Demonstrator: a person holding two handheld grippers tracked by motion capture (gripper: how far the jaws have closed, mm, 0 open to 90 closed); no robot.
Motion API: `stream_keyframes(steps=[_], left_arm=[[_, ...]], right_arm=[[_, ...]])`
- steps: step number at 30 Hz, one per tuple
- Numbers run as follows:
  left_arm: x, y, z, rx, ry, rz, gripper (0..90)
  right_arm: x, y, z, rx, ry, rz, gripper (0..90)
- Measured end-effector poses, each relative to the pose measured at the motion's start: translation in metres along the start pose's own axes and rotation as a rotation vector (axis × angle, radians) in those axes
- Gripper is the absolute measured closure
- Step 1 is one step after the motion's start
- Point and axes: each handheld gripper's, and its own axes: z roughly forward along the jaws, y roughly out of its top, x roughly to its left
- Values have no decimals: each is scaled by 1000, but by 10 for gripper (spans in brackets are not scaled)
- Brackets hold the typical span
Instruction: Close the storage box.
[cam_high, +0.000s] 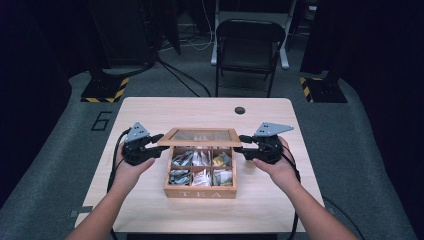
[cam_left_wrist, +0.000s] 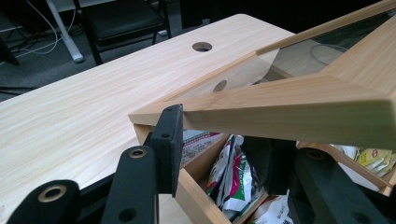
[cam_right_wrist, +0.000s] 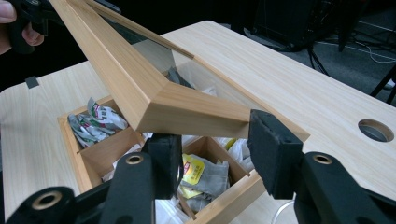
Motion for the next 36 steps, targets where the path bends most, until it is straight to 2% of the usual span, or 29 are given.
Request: stream_keyframes(steps=[6,13,20,26,36], left_arm=[[-4,-5,-4,-13,-16,-12,551],[-11,-5,-12,-14,-13,24,528],[-18,-12,-18,-21,-10,15,542],[-23,-17,-24,-8,-10,42,542],[-29,-27,-28,-29,-12,29,554]], right_arm=[[4,-6,0,5,-6,-3,551],[7,-12,0,1,-10,-7,550],[10,-18,0,-7,-12,2,547],[13,-25,1,-5,-16,-1,541],[17,-33,2,-1,-21,-10,541]])
